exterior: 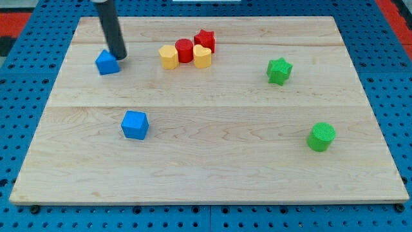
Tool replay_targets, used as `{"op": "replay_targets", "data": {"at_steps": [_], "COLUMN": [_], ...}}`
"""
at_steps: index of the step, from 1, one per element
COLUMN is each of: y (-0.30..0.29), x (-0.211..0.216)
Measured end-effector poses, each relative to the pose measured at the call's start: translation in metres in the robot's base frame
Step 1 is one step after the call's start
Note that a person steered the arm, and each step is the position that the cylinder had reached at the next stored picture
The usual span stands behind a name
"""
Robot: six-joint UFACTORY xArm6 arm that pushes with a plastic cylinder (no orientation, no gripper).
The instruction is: Push the blue triangle along with the blue cube towards the bottom center of the board
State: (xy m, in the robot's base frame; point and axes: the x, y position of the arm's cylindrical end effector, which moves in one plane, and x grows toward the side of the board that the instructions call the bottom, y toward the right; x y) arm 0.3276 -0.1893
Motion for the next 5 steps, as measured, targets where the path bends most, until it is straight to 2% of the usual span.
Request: {"op": "replay_targets", "data": {"at_steps": [2, 3, 5], "y": [-0.013, -0.013, -0.057], "x": [-0.014, -0.007, 0.047]}}
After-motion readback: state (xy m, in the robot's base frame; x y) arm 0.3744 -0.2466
